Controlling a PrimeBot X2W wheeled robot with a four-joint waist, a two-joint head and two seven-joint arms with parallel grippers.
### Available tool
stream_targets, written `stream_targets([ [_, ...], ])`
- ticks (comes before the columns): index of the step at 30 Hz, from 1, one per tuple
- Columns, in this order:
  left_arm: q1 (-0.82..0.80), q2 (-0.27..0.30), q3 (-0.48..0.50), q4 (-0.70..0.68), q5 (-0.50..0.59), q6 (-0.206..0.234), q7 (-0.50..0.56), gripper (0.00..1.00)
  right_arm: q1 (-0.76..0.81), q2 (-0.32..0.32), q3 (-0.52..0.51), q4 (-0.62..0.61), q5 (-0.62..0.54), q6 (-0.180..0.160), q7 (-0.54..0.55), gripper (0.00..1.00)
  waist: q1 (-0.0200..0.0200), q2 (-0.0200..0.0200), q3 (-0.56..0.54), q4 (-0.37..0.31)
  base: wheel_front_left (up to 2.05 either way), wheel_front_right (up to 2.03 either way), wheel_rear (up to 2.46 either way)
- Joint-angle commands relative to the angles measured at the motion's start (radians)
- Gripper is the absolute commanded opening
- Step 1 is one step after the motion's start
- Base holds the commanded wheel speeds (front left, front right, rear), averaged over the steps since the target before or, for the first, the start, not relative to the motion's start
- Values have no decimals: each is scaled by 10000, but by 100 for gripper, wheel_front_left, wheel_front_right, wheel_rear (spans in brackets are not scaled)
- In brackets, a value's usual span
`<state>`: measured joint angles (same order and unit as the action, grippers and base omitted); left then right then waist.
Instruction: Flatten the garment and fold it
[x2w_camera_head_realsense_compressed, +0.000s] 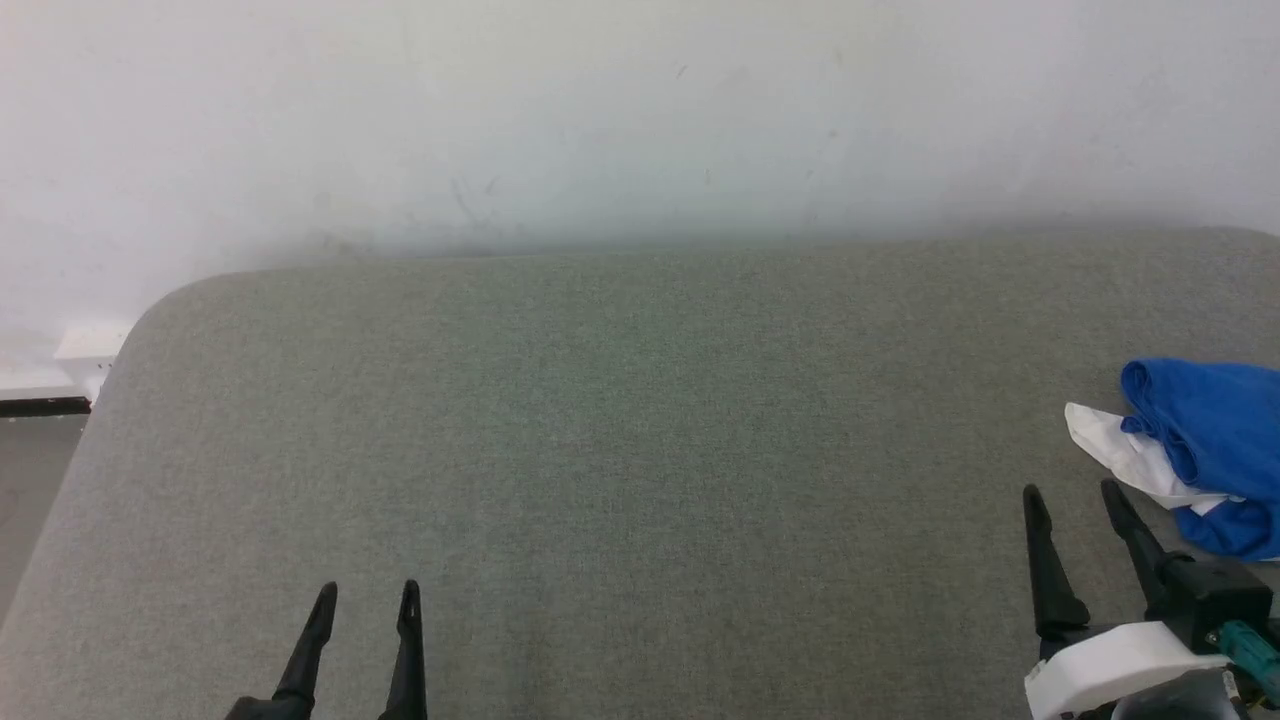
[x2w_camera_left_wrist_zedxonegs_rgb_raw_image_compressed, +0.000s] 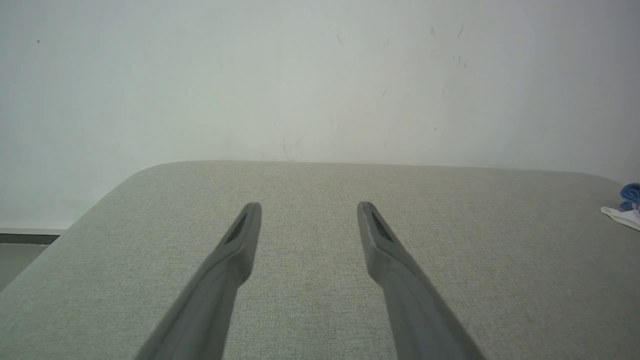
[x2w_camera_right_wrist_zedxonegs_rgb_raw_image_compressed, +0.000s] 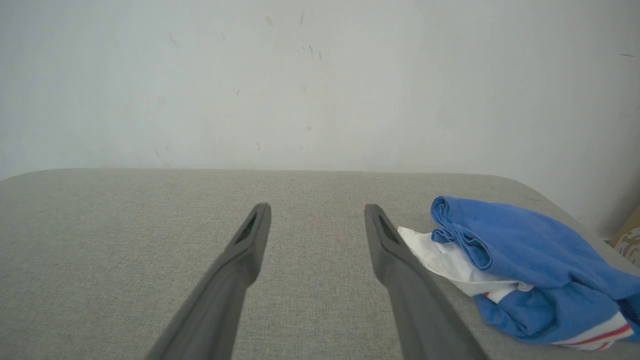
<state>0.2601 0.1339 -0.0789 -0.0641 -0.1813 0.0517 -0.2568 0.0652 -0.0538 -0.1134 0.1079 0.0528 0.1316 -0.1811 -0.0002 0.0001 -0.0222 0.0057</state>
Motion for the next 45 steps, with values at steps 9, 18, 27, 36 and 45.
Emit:
stream_targets([
  [9, 30, -132, 168, 99, 128, -189, -49, 100, -2, 35, 165, 248, 35, -9, -123, 100, 2, -1, 67, 2, 0, 0, 0],
  [18, -6, -142, 124, 88, 71, -208, 20, 0, -3, -8, 175, 256, -1, 0, -38, 0, 2, -1, 103, -5, 0, 0, 0],
  [27, -193, -192, 172, 128, 197, -230, 203, 0, -49, -4, 244, 160, -39, -1, 95, 0, 2, -1, 112, -9, 0, 0, 0],
  [36, -380, -242, 220, 167, 322, -252, 387, 0, -96, -1, 313, 63, -77, -1, 229, 0, 2, -1, 120, -13, 0, 0, 0],
  [45, -568, -292, 268, 207, 448, -275, 571, 0, -143, 2, 382, -33, -115, -2, 362, 0, 2, -1, 129, -17, 0, 0, 0],
])
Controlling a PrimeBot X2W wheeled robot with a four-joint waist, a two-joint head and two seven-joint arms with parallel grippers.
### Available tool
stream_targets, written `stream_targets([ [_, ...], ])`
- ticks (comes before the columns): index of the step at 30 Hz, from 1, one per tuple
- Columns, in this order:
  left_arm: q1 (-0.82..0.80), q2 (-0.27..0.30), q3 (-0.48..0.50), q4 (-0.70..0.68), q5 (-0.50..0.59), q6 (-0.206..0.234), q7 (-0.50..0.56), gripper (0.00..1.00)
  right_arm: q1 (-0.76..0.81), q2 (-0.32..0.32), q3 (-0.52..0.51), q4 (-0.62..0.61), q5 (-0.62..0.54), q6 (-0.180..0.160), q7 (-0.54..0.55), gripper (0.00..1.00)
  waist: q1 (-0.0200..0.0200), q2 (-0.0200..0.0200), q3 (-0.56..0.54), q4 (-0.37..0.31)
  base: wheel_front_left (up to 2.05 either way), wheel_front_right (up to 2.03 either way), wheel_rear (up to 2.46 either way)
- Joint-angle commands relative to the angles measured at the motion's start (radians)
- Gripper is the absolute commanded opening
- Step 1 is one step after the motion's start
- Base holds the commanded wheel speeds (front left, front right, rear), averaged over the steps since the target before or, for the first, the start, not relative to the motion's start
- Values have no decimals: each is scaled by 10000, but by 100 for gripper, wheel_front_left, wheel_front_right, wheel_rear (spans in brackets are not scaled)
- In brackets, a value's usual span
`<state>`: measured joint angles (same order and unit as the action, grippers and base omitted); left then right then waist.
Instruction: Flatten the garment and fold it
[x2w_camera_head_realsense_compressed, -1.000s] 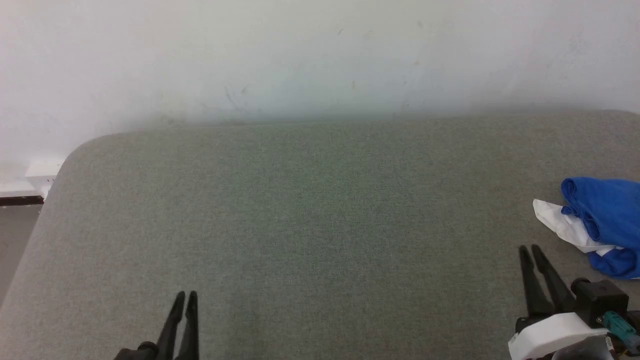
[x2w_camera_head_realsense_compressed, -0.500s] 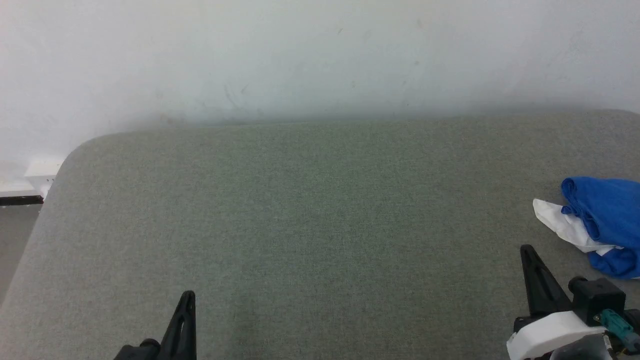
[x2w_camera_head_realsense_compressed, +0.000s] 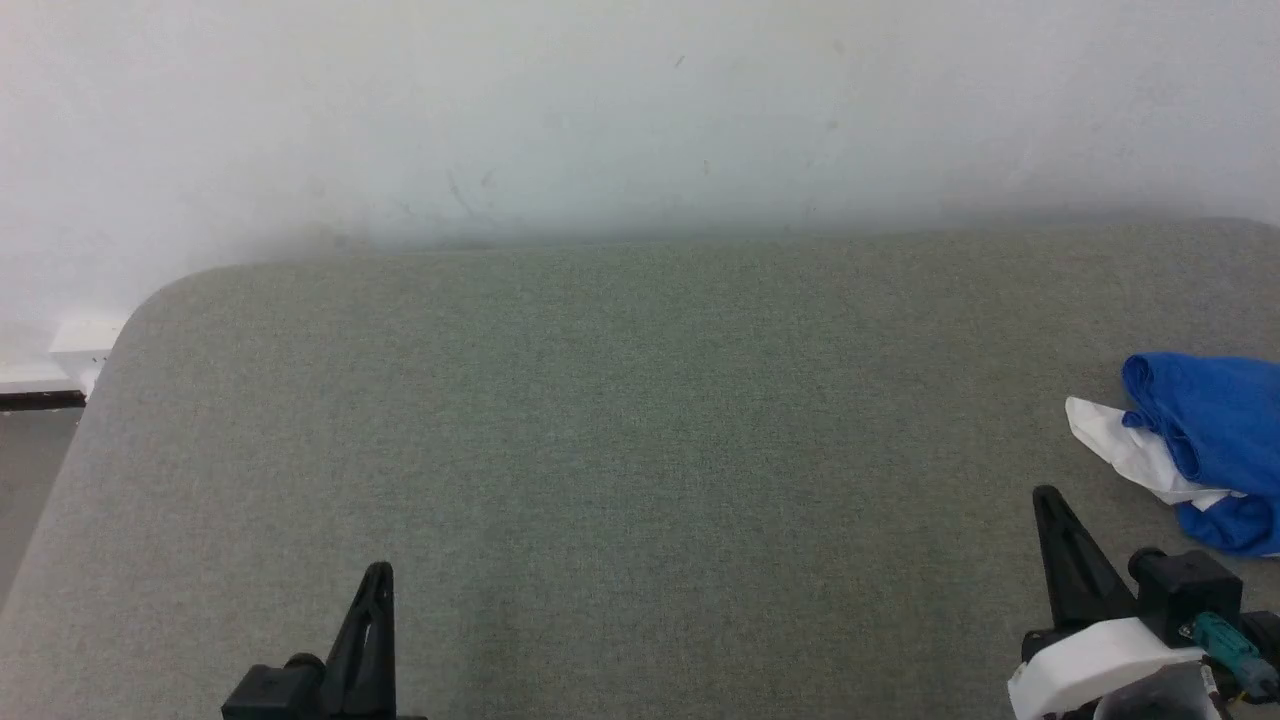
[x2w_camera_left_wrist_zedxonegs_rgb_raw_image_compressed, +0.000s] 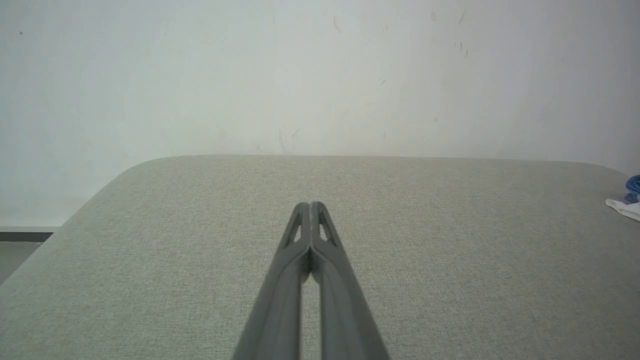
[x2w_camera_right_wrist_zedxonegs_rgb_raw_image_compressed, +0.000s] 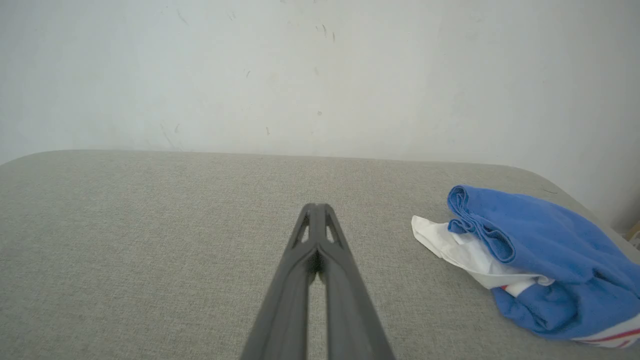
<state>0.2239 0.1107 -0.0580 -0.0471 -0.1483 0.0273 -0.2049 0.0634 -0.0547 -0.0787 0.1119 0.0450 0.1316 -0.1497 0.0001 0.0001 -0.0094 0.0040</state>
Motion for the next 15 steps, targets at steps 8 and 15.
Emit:
stream_targets([
  [8, -372, -104, 102, 72, 230, -51, 214, 0, -166, 14, 97, -159, -70, -3, 166, 0, 0, -1, 8, -3, 0, 0, 0],
  [15, -518, -143, 139, 103, 327, -68, 357, 0, -203, 16, 151, -233, -100, -3, 270, 0, -1, -1, 15, -6, 0, 0, 0],
])
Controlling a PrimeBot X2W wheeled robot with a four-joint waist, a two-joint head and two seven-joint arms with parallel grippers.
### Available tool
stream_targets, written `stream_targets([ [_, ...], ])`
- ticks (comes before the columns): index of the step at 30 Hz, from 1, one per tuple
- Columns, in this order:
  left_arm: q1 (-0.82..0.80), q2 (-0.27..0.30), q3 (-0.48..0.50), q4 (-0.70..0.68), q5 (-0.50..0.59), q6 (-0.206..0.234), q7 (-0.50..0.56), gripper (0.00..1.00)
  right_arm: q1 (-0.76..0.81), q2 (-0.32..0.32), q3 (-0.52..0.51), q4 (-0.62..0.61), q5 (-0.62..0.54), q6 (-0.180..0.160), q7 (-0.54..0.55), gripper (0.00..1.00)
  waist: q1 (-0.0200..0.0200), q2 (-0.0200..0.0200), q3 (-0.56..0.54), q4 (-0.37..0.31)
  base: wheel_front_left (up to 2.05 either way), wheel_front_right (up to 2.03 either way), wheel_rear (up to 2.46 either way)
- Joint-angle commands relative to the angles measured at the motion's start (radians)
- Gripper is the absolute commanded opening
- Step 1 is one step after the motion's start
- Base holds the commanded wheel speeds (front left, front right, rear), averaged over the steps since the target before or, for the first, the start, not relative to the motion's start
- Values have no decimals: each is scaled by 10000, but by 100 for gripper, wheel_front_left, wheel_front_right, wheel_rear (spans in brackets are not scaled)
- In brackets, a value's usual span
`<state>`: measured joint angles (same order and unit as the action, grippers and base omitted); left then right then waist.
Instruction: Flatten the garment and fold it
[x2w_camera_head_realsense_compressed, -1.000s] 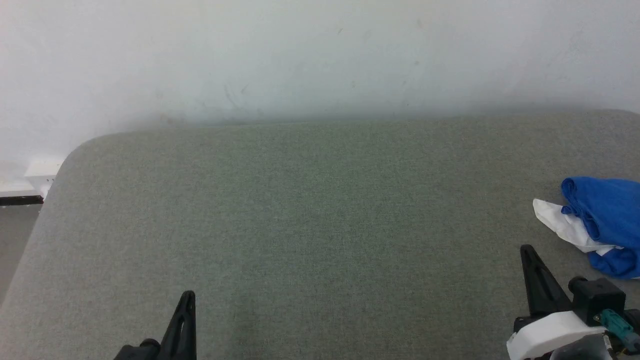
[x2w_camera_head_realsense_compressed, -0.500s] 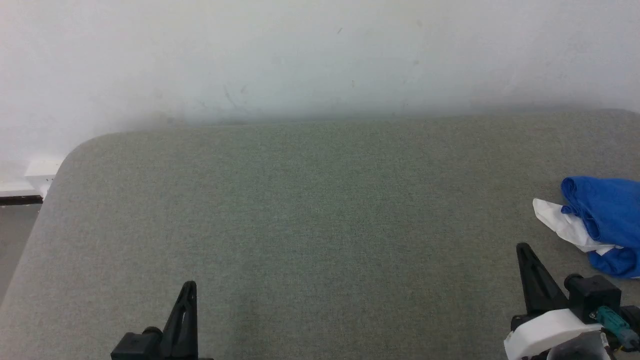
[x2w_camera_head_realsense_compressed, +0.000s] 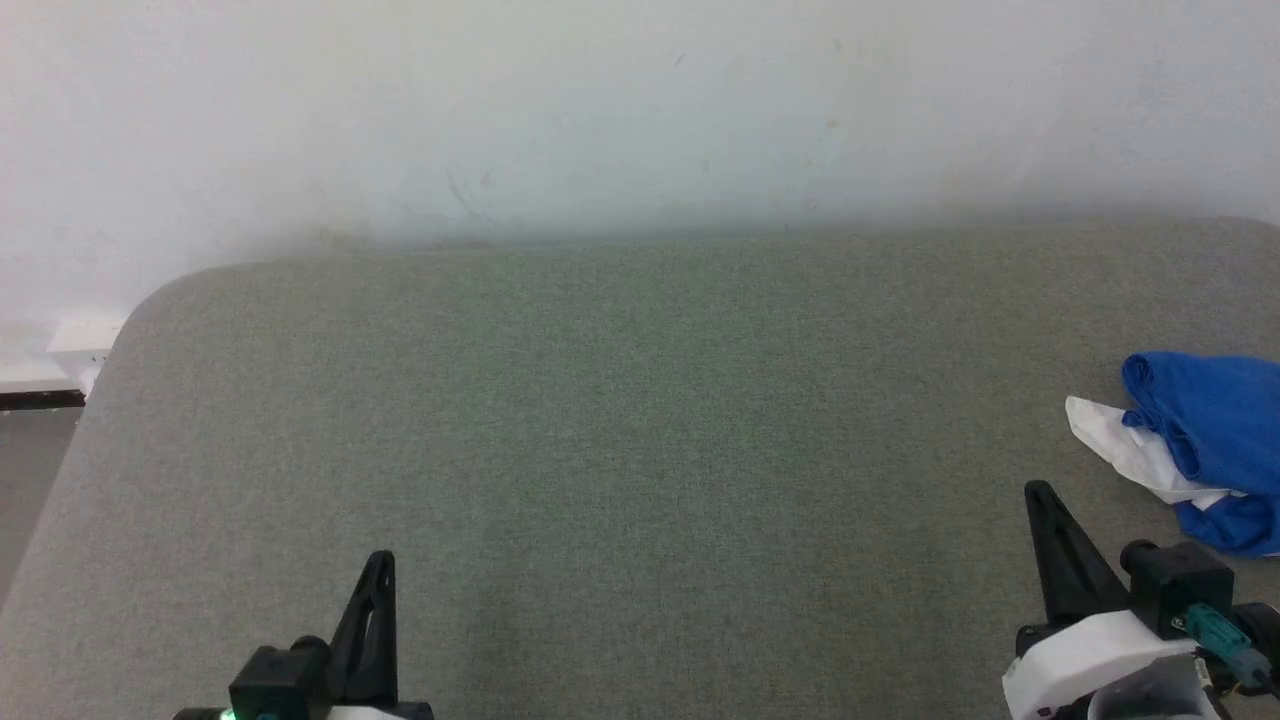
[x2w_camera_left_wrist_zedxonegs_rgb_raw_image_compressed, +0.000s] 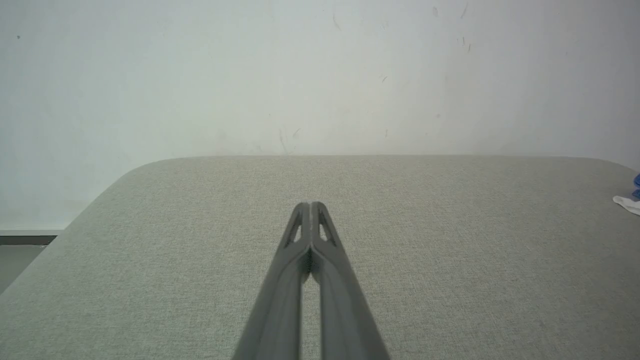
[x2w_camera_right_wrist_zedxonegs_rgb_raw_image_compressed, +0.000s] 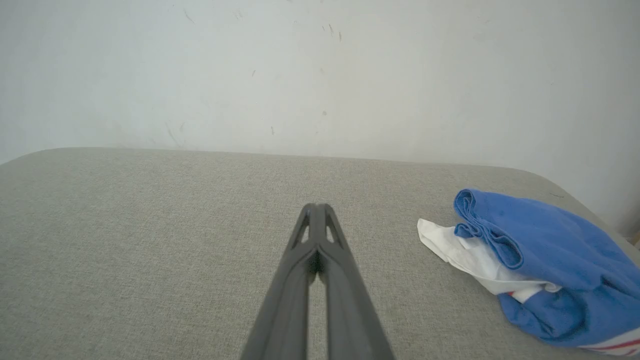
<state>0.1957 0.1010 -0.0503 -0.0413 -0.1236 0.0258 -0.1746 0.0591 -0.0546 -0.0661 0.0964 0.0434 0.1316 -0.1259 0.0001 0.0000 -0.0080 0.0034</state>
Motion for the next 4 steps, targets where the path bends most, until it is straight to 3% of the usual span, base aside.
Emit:
stream_targets([
  [1, -256, -51, 68, 50, 94, -55, 75, 0, -165, 15, 32, -89, -89, -3, 47, 0, -1, 0, 2, -1, 0, 0, 0],
  [4, -319, -68, 84, 63, 136, -63, 136, 0, -181, 16, 55, -121, -102, -3, 91, 0, -1, 0, 5, -2, 0, 0, 0],
])
